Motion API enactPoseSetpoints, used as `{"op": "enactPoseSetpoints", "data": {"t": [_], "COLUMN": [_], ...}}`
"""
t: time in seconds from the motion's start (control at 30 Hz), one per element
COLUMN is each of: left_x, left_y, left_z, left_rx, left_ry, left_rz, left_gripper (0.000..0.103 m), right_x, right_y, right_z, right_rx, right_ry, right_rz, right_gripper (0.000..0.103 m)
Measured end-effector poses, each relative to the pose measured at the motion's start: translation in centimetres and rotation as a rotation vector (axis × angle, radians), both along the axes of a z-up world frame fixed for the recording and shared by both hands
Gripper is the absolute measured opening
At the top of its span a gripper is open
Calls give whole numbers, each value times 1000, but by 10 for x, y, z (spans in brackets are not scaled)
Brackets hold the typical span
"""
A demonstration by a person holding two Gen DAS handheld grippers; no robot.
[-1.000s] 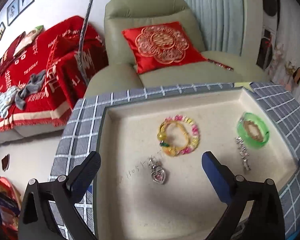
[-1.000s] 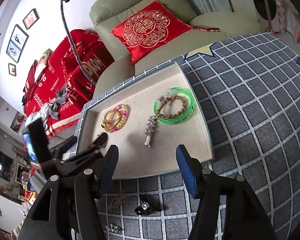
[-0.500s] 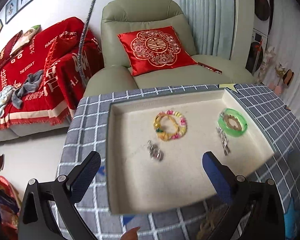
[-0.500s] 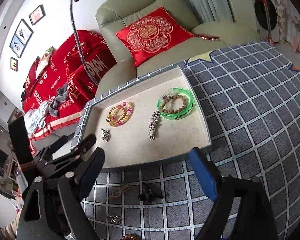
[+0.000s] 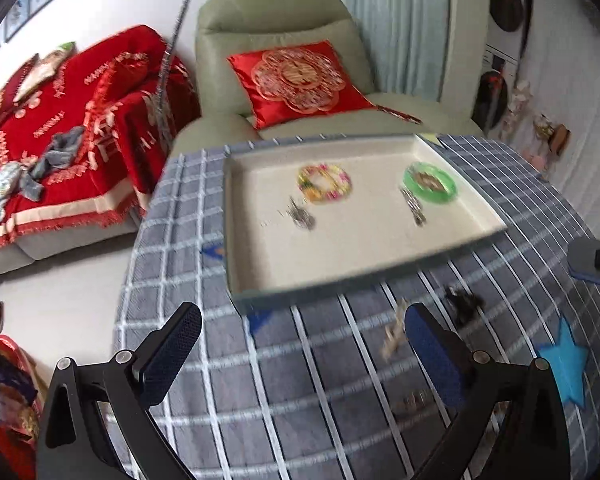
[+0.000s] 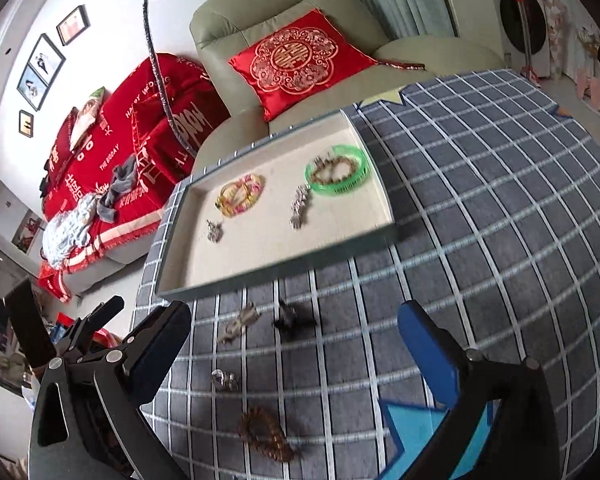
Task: Organize jewelry
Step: 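Lift both open tools out of the tray back toward the loose jewelry, then grasp the silver crown brooch with the left tool while the right tool grasps the brown coil hair tie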
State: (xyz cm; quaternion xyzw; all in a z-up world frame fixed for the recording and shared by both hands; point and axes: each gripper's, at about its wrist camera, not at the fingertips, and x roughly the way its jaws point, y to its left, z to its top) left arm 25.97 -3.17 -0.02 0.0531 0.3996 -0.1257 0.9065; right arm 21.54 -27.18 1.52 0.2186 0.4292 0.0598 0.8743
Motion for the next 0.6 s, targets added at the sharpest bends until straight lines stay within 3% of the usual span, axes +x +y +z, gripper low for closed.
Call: {"op": "enactPoseSetpoints", "data": {"t": [0.17, 0.6], "left_x": [-19, -47], "left_y": [2, -6], "left_z": [-14, -33], "left_rx": [-19, 45], "left_ry": [53, 60], "left_rz": [-15, -135], "left_gripper": [103, 103], "right_x": [-21, -65], "right_y": [4, 8], "right_z": [-12, -48], "right_rx": [-14, -28], "right_ry": [34, 123], "right_rz": [2, -7], "right_gripper": [103, 103]}}
